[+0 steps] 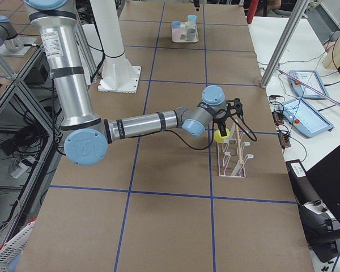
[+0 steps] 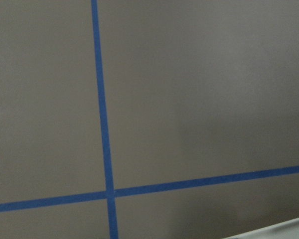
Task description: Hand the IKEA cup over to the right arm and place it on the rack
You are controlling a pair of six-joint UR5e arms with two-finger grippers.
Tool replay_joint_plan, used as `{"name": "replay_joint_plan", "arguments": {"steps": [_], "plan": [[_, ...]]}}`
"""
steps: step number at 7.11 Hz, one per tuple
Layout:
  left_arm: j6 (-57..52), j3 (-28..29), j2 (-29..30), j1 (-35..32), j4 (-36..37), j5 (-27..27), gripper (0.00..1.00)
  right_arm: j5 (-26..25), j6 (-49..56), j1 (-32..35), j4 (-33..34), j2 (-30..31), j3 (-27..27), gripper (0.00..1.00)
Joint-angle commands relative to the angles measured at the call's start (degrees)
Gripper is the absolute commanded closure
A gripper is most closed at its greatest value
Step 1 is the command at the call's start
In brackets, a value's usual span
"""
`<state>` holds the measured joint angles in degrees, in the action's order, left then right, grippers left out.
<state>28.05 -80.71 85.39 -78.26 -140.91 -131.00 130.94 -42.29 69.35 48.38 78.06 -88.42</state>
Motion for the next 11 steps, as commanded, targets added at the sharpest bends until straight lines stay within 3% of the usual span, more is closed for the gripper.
{"name": "replay_joint_plan", "arguments": {"steps": [1,2,3,5,8,11], "plan": [[-0.19,0.47,-1.63,2.22,0.11,0.04,0.18,0.19,-0.16,-0.01,-0.04,0.16,-0.35,0.01],[-0.19,0.99,-1.72,4.84,0.11,1.34,0.2,0.62,-0.16,-0.01,-0.04,0.16,-0.35,0.01],[-0.1,2.13,-1.63,6.17,0.11,1.97,0.33,0.8,-0.16,-0.01,-0.04,0.16,-0.35,0.01],[-0.1,2.49,-1.63,6.27,0.03,1.8,1.0,2.55,-0.25,-0.01,0.13,0.25,-2.09,0.01],[0.25,0.57,-1.28,5.4,0.03,-3.97,1.0,4.14,-9.1,-0.18,-0.65,4.88,-10.08,0.01],[7.09,-6.53,-1.8,2.06,0.03,-7.08,1.0,4.94,-18.49,-3.94,-5.11,5.7,-11.78,0.01]]}}
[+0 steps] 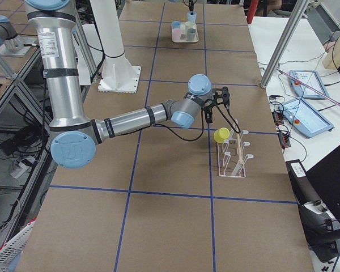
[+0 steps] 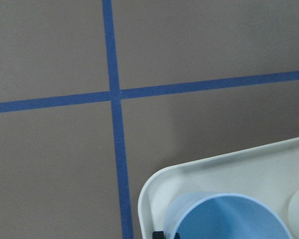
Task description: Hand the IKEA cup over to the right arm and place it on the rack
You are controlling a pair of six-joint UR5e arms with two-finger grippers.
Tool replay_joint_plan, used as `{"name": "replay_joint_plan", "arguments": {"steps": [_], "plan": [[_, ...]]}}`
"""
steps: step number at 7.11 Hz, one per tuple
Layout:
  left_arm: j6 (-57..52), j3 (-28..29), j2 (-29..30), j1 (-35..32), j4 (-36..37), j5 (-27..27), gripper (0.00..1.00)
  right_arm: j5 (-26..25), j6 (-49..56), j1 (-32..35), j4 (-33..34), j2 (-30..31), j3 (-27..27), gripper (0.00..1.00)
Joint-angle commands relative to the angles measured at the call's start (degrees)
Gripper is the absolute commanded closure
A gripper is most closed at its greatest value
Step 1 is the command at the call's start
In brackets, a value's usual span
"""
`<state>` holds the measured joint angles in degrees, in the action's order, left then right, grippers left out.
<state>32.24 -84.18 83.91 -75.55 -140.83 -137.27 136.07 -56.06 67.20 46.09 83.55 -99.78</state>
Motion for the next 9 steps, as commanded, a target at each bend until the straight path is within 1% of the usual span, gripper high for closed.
{"name": "replay_joint_plan", "arguments": {"steps": [1,2,3,4,5,6,7,8,9], "plan": [[3.17,-4.57,-0.42,-2.22,-0.06,-0.98,1.0,-0.19,-6.68,-2.15,-4.06,0.21,-0.33,0.01],[3.44,-5.89,-0.42,-2.76,0.03,-1.07,1.0,-0.28,-6.78,-2.51,-4.07,0.21,-0.33,0.01],[6.4,-8.25,-0.59,-2.85,0.03,-1.33,1.0,-0.19,-6.79,-2.68,-4.16,0.12,-0.5,0.01],[15.56,-11.76,-0.33,-2.68,-0.06,-1.42,1.0,-0.1,-7.74,-3.12,-4.25,0.12,-0.59,0.01],[25.31,-14.84,0.63,-2.24,-0.93,-1.94,1.0,-0.1,-11.06,-3.73,-4.86,-0.14,-0.68,0.01],[32.81,-17.57,3.07,-1.97,-0.94,-4.03,1.0,-0.28,-17.1,-5.13,-10.09,-0.06,-0.25,0.01],[39.76,-18.2,7.53,-0.93,-1.2,-8.32,1.0,-0.36,-23.94,-6.1,-14.49,-0.32,0.02,0.01],[49.22,-18.73,13.58,3.09,-1.55,-9.93,1.0,-0.28,-29.75,-7.07,-16.79,-1.71,-0.41,0.01],[58.28,-19.17,18.52,6.34,-2.95,-9.6,1.0,-0.28,-32.86,-8.04,-18.99,-2.94,-0.59,0.01]]}}
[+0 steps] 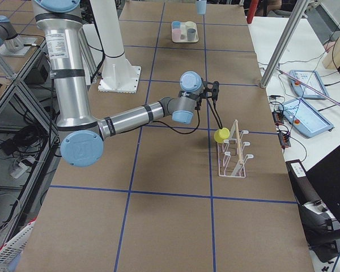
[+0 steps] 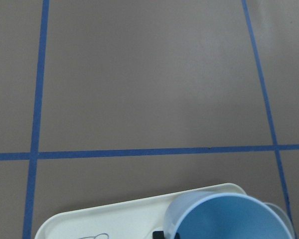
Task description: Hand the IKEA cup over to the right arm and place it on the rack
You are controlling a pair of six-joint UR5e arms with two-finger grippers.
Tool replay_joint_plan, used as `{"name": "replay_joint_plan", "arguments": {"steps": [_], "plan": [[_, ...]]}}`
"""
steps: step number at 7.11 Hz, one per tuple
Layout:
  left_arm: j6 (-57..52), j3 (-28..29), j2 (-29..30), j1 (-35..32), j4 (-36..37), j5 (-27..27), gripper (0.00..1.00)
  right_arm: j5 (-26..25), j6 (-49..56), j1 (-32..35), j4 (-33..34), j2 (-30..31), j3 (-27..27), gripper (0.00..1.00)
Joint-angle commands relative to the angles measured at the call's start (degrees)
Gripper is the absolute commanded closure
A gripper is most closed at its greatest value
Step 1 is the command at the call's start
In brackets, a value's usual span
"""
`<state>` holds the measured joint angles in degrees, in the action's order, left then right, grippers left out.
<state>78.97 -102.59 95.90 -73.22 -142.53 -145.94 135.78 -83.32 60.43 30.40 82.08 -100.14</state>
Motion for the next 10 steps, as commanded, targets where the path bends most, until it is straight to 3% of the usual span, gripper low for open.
{"name": "replay_joint_plan", "arguments": {"steps": [1,2,3,5,8,9,10], "plan": [[18.17,-0.16,11.02,8.49,-3.35,-0.05,1.0,0.01,-8.58,-2.5,-5.76,-2.61,-0.15,0.01],[26.33,-0.59,14.37,14.19,-5.89,4.4,1.0,-0.07,-11.13,-3.99,-7.27,-4.02,0.2,0.01],[33.98,-0.42,16.67,19.64,-11.75,12.53,1.0,-0.07,-12.64,-4.88,-7.28,-4.99,-0.23,0.01],[49.28,0.46,17.39,28.97,-27.99,26.88,1.0,0.01,-17.29,-5.67,-7.81,-7.54,-1.54,0.01],[55.5,0.98,17.83,39.26,-40.94,44.03,1.0,-1.82,-28.7,-8.48,-17.98,-12.01,-1.46,0.02],[56.64,2.47,18.71,41.65,-44.64,47.73,1.0,-3.92,-31.78,-9.88,-22.01,-12.9,-1.46,0.02],[57.69,4.48,20.11,43.06,-48.07,50.21,1.0,-11.16,-37.21,-13.64,-29.1,-12.91,-1.38,0.02]]}}
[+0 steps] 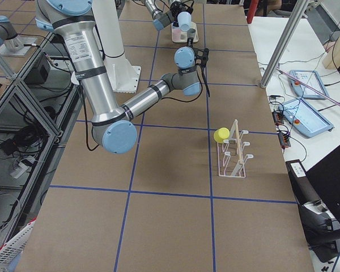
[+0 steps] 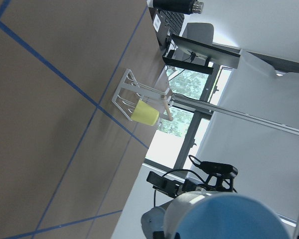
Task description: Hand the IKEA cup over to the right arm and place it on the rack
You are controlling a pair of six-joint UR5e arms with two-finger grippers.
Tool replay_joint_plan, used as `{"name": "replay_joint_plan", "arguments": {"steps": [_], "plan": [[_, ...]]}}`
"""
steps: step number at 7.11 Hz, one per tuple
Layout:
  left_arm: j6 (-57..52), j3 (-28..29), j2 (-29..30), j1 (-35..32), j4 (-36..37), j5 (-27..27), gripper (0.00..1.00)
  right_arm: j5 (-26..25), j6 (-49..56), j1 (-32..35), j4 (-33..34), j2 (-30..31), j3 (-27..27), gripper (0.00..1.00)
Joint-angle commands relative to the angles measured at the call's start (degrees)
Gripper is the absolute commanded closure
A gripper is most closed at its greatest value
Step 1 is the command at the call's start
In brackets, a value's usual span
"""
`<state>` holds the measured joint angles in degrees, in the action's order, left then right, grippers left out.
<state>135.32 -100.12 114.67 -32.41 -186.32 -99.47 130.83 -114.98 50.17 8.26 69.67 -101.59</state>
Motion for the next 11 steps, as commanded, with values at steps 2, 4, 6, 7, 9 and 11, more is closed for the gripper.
{"name": "replay_joint_plan", "arguments": {"steps": [2,4,6,7,9,11], "plan": [[1.44,2.47,1.61,2.7,-5.28,3.93,1.0,-16.98,-7.89,-11.12,-14.66,-0.68,0.26,0.02],[1.44,2.47,1.79,3.31,-5.28,3.93,1.0,-17.62,-10.08,-11.23,-14.68,-1.9,-0.36,0.02],[1.35,2.56,2.75,6.2,-5.37,5.76,1.0,-18.15,-10.17,-11.58,-14.59,-2.7,-0.27,0.02],[1.26,2.56,2.93,7.17,-5.29,5.95,1.0,-18.24,-10.17,-11.59,-14.41,-3.22,-0.18,0.02],[1.17,3.6,3.9,7.36,-5.2,5.95,1.0,-18.24,-10.26,-12.37,-14.41,-3.75,0.08,0.02],[1.17,3.7,3.9,7.27,-5.2,5.95,1.0,-18.24,-10.26,-12.73,-14.41,-3.84,-0.09,0.02]]}}
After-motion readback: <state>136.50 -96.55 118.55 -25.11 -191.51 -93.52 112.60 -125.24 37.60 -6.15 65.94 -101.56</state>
